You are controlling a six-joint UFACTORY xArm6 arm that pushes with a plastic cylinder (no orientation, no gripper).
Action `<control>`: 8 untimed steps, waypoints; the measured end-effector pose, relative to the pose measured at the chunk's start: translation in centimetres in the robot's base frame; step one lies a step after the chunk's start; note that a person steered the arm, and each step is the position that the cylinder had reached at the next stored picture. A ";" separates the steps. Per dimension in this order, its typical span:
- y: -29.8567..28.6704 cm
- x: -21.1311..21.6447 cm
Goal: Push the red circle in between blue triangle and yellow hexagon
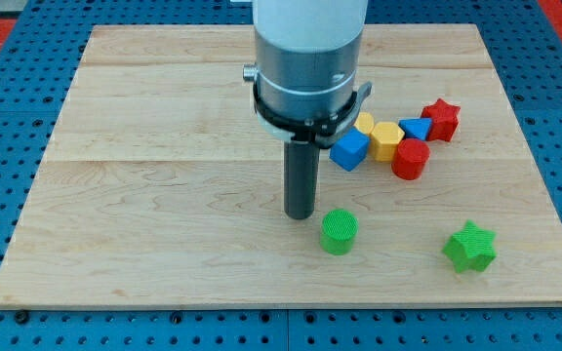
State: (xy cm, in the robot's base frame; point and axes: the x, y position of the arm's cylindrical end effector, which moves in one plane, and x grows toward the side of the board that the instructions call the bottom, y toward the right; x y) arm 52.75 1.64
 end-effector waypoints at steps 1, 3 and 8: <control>5.8 1.9; 9.5 1.9; 9.4 -0.3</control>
State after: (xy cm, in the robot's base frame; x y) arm 52.40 11.07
